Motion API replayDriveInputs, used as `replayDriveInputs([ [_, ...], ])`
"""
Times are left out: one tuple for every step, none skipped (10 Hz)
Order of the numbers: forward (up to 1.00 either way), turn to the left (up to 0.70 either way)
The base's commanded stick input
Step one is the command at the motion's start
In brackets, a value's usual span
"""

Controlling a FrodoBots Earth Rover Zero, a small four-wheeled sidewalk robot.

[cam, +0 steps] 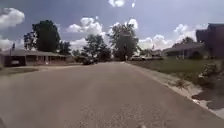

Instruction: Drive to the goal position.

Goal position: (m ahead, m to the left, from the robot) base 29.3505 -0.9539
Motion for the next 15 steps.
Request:
replayDriveInputs([
  [0.7,-0.35],
  [0.7,-0.35],
  [0.7,-0.35],
  [0.7,-0.34],
  [0.7,-0.02],
  [0.7,0.0],
  [0.7,0.0],
  [0.7,0.0],
  [0.7,0.0],
  [0.7,0.0],
  [0.7,0.0],
  [0.7,0.0],
  [0.7,0.0],
  [0.7,0.0],
  [0.7,0.0],
])
